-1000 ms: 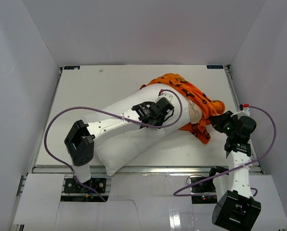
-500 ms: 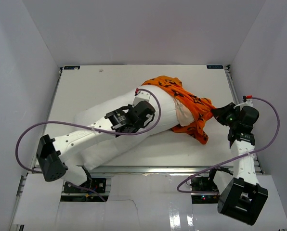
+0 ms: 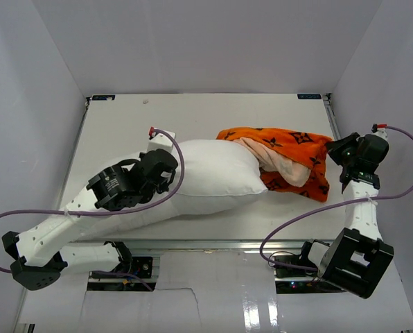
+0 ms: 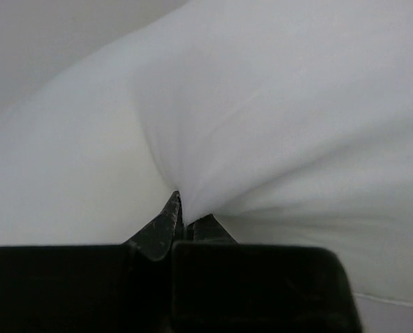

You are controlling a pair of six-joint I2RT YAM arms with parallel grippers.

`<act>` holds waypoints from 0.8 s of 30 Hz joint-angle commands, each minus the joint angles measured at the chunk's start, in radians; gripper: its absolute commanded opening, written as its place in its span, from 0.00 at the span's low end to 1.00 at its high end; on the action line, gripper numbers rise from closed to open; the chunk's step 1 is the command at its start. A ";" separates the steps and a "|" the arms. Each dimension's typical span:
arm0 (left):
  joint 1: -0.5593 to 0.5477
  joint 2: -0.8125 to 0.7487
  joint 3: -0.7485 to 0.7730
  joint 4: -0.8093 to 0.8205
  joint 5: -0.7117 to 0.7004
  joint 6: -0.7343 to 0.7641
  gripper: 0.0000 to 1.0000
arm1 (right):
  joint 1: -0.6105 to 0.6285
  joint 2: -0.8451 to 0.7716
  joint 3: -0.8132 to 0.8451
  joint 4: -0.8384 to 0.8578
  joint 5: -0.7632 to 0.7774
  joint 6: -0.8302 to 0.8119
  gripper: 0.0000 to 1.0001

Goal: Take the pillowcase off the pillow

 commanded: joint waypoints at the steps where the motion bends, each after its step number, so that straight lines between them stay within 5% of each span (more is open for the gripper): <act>1: 0.027 -0.009 0.112 -0.118 -0.212 -0.054 0.00 | -0.010 -0.015 0.096 0.038 0.054 0.017 0.08; 9: 0.146 0.143 0.244 0.046 -0.191 0.026 0.00 | -0.005 -0.070 0.113 0.021 -0.010 -0.052 0.08; 13: 0.351 0.244 0.275 0.147 -0.038 0.058 0.00 | -0.004 -0.119 0.050 0.041 -0.047 -0.052 0.08; 24: 0.614 0.371 0.464 0.141 0.019 0.001 0.00 | 0.013 -0.136 -0.010 0.061 -0.087 -0.087 0.08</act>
